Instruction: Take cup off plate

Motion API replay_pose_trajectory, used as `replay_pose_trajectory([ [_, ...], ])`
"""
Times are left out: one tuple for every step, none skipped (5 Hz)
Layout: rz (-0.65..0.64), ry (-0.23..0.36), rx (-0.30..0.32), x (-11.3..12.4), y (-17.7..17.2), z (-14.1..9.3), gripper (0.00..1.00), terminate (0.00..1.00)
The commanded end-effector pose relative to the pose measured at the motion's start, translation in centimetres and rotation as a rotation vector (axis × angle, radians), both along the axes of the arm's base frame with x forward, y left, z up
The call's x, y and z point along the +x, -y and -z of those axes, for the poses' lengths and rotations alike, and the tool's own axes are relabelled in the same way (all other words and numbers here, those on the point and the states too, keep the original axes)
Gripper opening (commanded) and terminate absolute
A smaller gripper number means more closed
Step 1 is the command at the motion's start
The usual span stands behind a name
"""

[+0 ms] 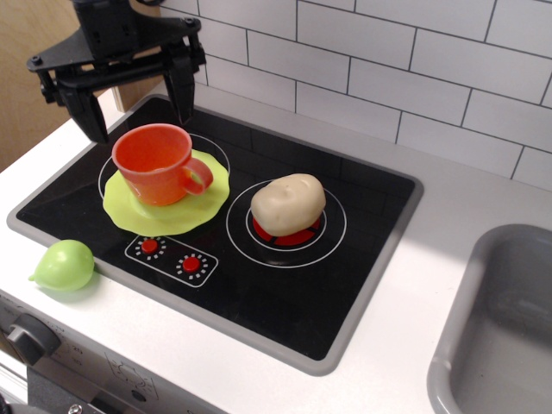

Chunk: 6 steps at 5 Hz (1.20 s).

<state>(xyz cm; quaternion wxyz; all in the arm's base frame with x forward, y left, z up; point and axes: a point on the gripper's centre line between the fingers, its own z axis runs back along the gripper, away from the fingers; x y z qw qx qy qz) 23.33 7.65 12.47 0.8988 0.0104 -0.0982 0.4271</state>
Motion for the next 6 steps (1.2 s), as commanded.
replay_pose_trajectory([
  [-0.345, 0.042, -0.079, 0.3, 2.3, -0.8, 1.00, 0.00],
  [-0.519, 0.070, -0.141, 0.5, 2.4, 0.2, 1.00, 0.00],
  [-0.619, 0.031, -0.165, 0.8, 2.7, 0.9, 1.00, 0.00],
  [-0.713, -0.007, -0.172, 1.2, 3.3, 1.6, 1.00, 0.00],
  [-0.784, -0.029, -0.209, 1.6, 3.4, 2.3, 1.00, 0.00],
  [-0.780, 0.014, -0.200, 2.1, 3.4, 2.7, 1.00, 0.00],
])
